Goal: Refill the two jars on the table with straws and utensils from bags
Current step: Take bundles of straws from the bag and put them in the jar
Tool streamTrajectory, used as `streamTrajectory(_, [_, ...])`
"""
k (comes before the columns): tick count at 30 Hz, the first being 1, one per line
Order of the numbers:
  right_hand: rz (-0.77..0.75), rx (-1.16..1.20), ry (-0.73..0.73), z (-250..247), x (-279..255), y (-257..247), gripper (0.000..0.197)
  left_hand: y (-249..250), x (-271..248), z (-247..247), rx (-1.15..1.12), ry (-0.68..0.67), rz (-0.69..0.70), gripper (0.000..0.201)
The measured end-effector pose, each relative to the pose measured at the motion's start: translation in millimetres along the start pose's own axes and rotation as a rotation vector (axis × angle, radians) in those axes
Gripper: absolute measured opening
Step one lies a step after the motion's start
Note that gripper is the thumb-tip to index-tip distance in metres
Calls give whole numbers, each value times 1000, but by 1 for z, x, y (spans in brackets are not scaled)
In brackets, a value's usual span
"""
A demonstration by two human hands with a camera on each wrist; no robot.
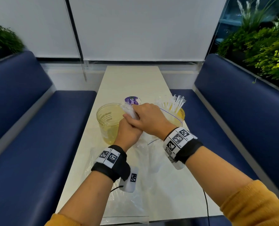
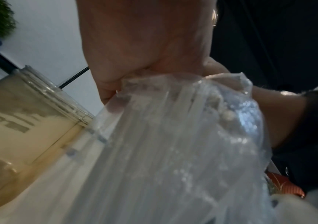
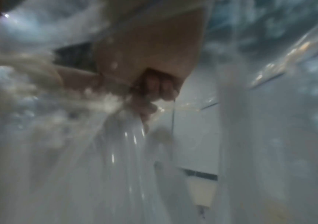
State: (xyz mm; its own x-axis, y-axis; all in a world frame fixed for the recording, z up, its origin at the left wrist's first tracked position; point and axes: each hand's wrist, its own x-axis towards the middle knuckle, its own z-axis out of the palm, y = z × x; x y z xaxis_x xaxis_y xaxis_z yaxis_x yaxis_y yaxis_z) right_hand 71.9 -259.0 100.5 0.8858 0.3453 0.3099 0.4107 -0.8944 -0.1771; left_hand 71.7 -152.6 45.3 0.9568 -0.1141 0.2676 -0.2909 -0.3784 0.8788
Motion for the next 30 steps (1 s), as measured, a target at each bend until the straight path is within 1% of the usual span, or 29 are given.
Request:
streamTrajectory(2, [-37, -17, 19, 0, 3, 0, 40, -1, -1, 0, -33, -14, -60, 2])
streamTrajectory(3, [-52, -29, 35, -1, 4, -1, 36, -3, -1, -1, -57, -14, -80, 5])
streamTrajectory(5, [-72, -76, 43, -1, 5, -3, 37, -7, 0, -2, -78, -12, -103, 17])
streamTrajectory(7, [-77, -90, 74, 1, 7, -5, 37, -7, 0, -2, -77, -7, -122, 23])
streamTrajectory(9, [-63, -67, 185, 1, 9, -6, 35, -8, 1, -3, -81, 7, -122, 33])
streamTrajectory(11, [-52, -13, 311, -5, 13, -6, 33, -10, 1, -3, -38, 42, -97, 43])
streamTrajectory(14, [-35, 43, 399, -31, 21, -4, 37, -13, -2, -8, 20, 68, -88, 50])
streamTrajectory(17, [-17, 114, 549, -64, 33, 3, 38, -14, -5, -13, 34, 50, -72, 56])
streamTrajectory(19, [-10, 162, 623, -84, 40, 6, 40, -14, -6, -16, 32, 51, -66, 57])
streamTrajectory(23, [16, 227, 757, -115, 51, 20, 43, -15, -8, -19, 12, 48, -34, 44])
streamTrajectory(26, [60, 300, 792, -128, 55, 34, 47, -17, -7, -21, 12, 53, -22, 41])
streamTrajectory(28, [54, 321, 751, -128, 54, 36, 49, -15, -5, -20, 23, 51, -25, 43])
streamTrajectory(30, [47, 315, 685, -117, 51, 35, 48, -14, -3, -18, 47, 43, -27, 48])
